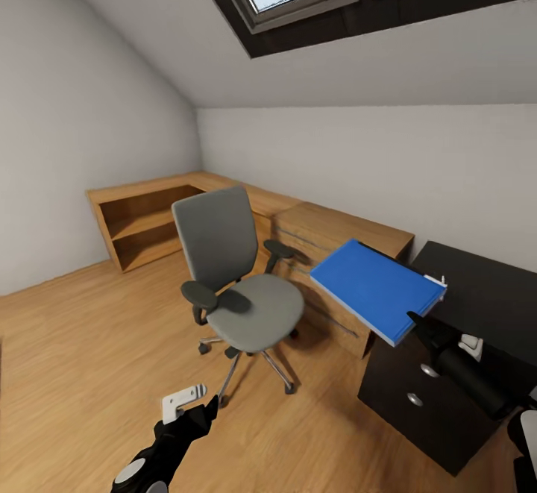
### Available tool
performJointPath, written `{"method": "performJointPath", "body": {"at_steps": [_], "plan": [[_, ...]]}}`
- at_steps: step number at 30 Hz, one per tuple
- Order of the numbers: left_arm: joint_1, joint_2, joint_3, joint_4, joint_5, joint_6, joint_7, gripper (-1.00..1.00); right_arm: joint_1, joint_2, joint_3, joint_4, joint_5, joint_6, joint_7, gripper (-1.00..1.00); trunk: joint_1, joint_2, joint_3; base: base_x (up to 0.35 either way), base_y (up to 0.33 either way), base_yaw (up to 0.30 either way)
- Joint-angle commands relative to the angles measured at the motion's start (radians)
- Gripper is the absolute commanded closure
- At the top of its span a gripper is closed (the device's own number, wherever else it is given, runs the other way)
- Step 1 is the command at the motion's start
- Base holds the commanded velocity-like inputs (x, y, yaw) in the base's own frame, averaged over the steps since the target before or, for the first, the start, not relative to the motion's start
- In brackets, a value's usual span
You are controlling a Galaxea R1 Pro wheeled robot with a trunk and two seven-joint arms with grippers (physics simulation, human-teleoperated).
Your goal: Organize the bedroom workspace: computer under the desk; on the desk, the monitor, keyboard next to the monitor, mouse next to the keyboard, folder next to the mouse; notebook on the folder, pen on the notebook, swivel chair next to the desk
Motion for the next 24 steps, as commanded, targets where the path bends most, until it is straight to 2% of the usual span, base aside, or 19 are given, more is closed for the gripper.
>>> {"method": "performJointPath", "body": {"at_steps": [1, 13, 17, 20, 24], "plan": [[-0.001, 0.001, -0.002, -0.002, 0.009, 0.001, 0.009, -1.0, -0.001, 0.0, -0.002, 0.0, 0.005, 0.006, 0.006, 1.0, -0.004, 0.007, 0.002, -0.1, 0.0, -0.206], [-0.001, 0.0, -0.002, 0.004, 0.009, 0.001, 0.012, -1.0, 0.003, -0.005, -0.002, 0.001, 0.005, 0.044, 0.009, 1.0, -0.05, 0.091, 0.04, -0.019, 0.0, -0.038], [-0.001, -0.001, -0.004, 0.027, 0.008, 0.001, 0.014, -1.0, 0.005, -0.001, -0.038, 0.001, 0.006, 0.043, 0.008, 1.0, -0.066, 0.119, 0.052, 0.0, 0.0, -0.23], [-0.001, -0.005, -0.009, 0.098, 0.008, 0.001, 0.011, -1.0, 0.005, 0.0, -0.061, 0.002, 0.007, 0.037, 0.006, 1.0, -0.077, 0.14, 0.062, 0.0, 0.0, -0.257], [-0.001, -0.027, -0.009, 0.149, 0.008, 0.004, 0.008, -1.0, 0.005, -0.004, -0.091, 0.013, 0.009, 0.03, 0.003, 1.0, -0.081, 0.147, 0.065, 0.0, 0.0, -0.264]]}}
